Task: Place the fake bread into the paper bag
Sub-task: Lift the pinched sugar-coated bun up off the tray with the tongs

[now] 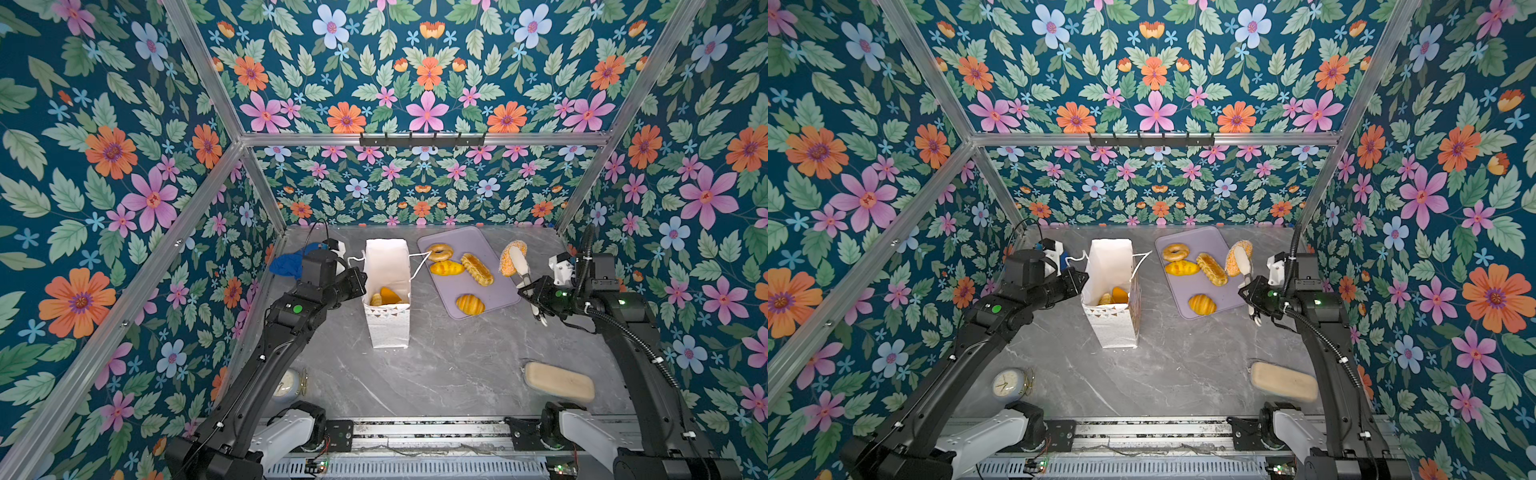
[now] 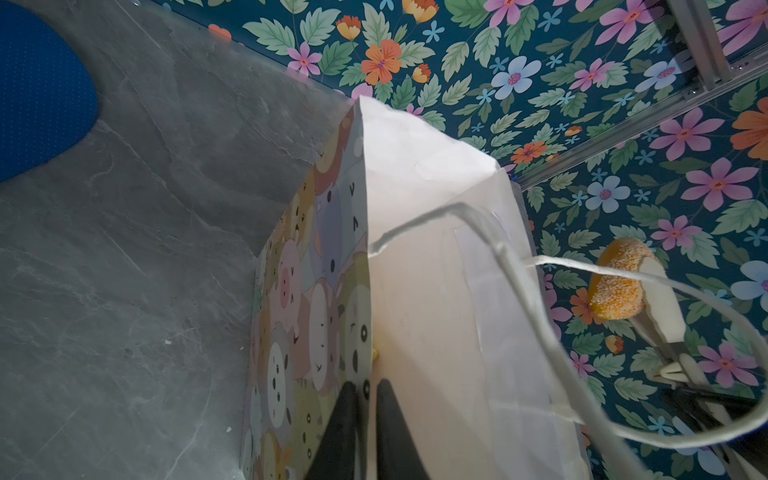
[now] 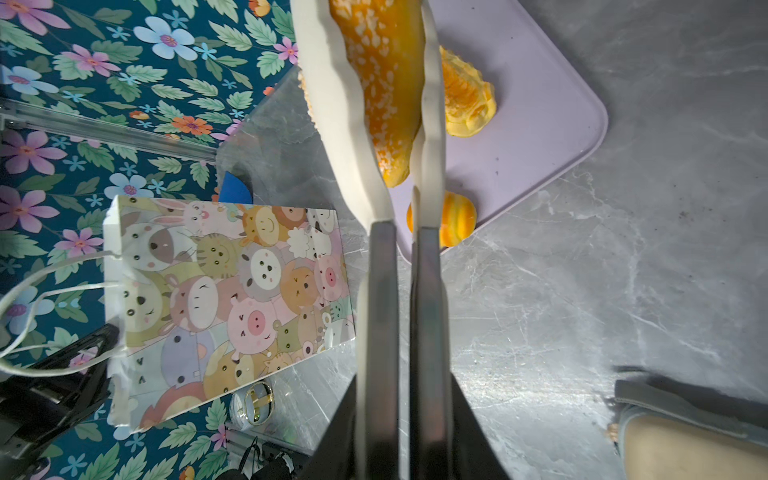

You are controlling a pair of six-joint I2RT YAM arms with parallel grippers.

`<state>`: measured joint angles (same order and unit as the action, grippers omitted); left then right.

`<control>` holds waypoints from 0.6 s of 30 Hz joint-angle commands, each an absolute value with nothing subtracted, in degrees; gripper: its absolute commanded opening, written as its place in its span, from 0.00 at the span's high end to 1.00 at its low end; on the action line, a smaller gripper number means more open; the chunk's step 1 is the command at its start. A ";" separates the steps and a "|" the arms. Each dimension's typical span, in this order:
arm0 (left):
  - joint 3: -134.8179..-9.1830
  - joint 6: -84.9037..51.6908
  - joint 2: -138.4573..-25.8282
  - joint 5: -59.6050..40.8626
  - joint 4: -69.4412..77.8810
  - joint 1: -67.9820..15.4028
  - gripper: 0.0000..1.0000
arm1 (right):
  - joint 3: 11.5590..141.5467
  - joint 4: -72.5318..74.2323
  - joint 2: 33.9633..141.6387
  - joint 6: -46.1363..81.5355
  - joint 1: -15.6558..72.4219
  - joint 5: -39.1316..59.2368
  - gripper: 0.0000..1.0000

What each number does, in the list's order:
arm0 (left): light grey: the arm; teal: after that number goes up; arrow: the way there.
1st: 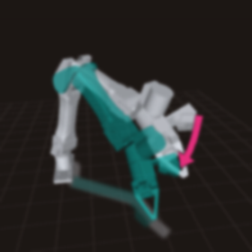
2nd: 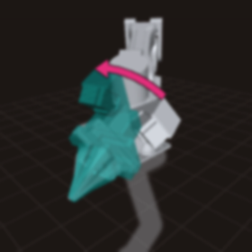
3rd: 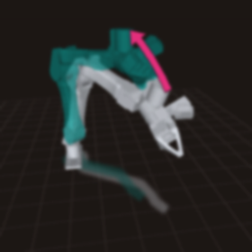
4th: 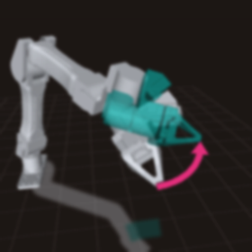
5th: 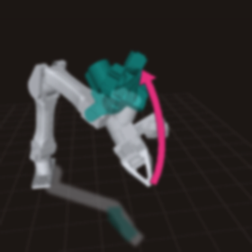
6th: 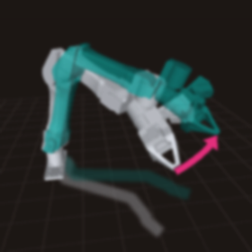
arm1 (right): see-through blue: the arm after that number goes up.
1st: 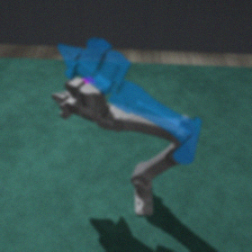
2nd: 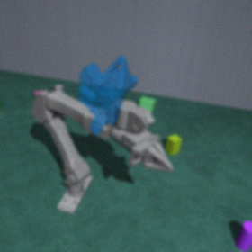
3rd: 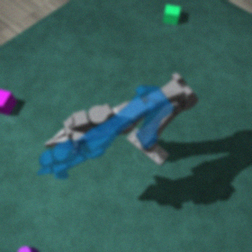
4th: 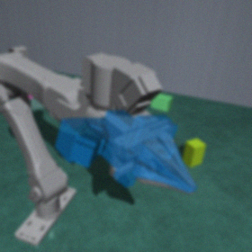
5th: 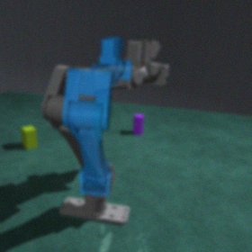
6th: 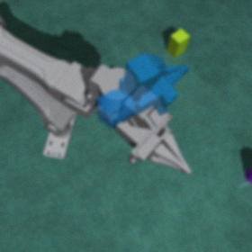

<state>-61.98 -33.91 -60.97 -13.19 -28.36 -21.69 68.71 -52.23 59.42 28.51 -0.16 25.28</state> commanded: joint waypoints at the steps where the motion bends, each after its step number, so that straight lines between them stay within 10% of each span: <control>1: -62.40 -33.57 -61.08 -12.81 -28.30 -21.63 0.87 | 72.14 -53.09 58.80 28.91 2.72 22.43 0.76; 18: -60.78 -35.30 -60.27 -13.20 -27.29 -21.64 0.89 | 96.96 -57.54 68.78 28.41 39.58 -2.30 0.77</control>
